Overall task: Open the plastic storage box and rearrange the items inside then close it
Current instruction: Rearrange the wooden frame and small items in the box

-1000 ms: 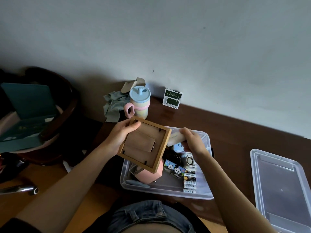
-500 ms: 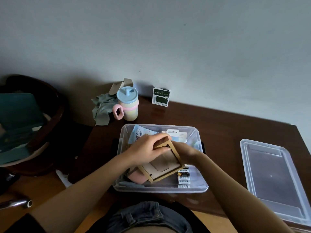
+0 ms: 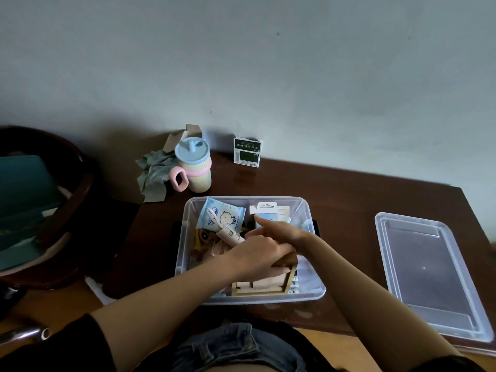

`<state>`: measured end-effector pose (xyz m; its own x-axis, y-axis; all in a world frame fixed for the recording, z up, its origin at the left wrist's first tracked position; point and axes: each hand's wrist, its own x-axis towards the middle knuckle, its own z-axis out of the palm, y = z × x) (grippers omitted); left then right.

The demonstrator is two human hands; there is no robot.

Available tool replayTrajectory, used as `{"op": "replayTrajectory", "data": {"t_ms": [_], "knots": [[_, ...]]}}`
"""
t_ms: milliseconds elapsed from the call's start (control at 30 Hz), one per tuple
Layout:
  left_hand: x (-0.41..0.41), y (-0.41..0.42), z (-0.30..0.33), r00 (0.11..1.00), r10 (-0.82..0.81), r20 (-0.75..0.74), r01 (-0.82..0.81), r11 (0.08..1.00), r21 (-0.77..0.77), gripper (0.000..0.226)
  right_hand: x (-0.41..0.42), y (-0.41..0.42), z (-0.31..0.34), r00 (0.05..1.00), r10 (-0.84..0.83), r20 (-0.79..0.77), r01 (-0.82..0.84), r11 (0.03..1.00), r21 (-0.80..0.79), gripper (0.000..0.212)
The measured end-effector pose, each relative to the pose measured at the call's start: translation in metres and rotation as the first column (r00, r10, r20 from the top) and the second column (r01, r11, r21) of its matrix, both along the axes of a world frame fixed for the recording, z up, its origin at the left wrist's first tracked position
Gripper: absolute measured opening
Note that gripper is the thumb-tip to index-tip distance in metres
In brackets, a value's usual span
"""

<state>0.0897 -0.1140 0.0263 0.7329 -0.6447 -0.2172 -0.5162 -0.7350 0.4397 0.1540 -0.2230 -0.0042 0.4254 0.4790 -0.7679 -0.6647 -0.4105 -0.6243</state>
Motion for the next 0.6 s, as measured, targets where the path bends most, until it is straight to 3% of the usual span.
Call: {"op": "replayTrajectory", "data": {"t_ms": [100, 267, 400, 600], "knots": [[-0.002, -0.002, -0.001, 0.999, -0.021, 0.027, 0.02, 0.999, 0.045, 0.044, 0.004, 0.002, 0.0, 0.999, 0.043, 0.009, -0.043, 0.997, -0.059, 0.065], [-0.003, -0.004, -0.014, 0.986, 0.057, -0.154, -0.052, 0.998, 0.037, 0.04, 0.004, 0.003, -0.002, 0.999, 0.035, 0.006, -0.035, 0.998, -0.054, 0.064], [-0.016, 0.004, -0.031, 1.0, -0.008, -0.011, 0.008, 1.0, -0.017, 0.034, 0.003, 0.0, -0.008, 0.999, 0.034, -0.015, -0.034, 0.999, -0.007, 0.063], [-0.021, 0.031, -0.039, 0.961, -0.008, -0.276, 0.008, 1.0, 0.0, 0.033, 0.0, -0.006, -0.012, 0.996, 0.074, 0.051, -0.074, 0.997, -0.006, 0.052]]}}
